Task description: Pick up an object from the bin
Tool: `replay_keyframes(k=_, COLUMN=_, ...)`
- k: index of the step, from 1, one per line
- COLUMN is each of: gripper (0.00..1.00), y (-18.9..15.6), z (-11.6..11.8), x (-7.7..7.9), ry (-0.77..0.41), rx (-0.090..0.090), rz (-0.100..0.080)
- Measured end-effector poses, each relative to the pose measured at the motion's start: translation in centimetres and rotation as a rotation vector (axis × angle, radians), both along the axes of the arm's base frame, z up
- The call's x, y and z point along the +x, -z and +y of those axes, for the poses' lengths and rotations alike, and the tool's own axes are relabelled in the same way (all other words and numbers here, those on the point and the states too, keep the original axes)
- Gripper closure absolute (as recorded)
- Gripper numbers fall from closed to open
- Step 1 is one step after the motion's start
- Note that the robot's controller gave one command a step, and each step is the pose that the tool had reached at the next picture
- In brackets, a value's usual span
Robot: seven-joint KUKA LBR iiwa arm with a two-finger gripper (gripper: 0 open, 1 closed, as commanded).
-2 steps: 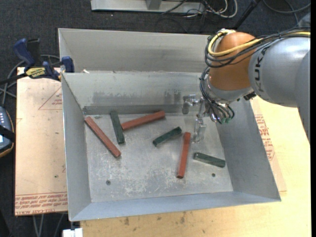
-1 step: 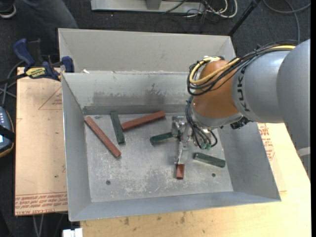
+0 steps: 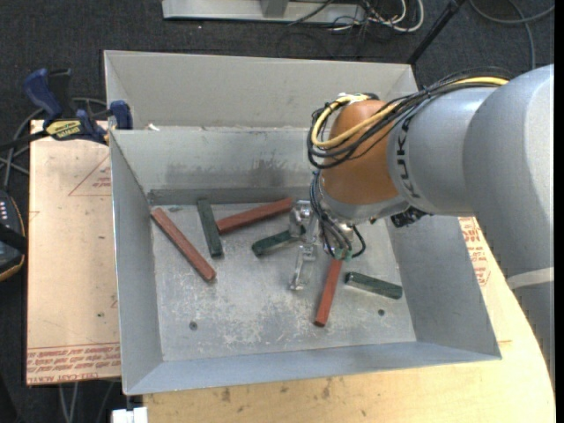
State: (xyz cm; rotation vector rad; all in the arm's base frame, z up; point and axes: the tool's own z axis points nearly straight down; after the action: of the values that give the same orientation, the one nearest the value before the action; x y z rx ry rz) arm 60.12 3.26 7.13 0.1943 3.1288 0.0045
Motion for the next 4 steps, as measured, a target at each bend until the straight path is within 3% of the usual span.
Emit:
replay_keyframes(k=1, gripper=1.0, y=-0.2, z=-0.2, x=0.1, ry=0.002, rx=-0.001, rz=-0.002)
replay_keyframes(k=2, gripper=1.0, y=-17.3, z=-1.5, x=1.1, ry=-0.066, rx=-0.003, rz=-0.006)
replay_keyframes(k=3, gripper=0.0, y=-16.8, z=-1.5, x=0.9, ry=-0.067, rx=-0.002, rz=0.003)
replay_keyframes(k=4, gripper=0.0, y=-3.2, z=4.0, x=-0.1, ry=-0.034, rx=0.0, rz=0.014)
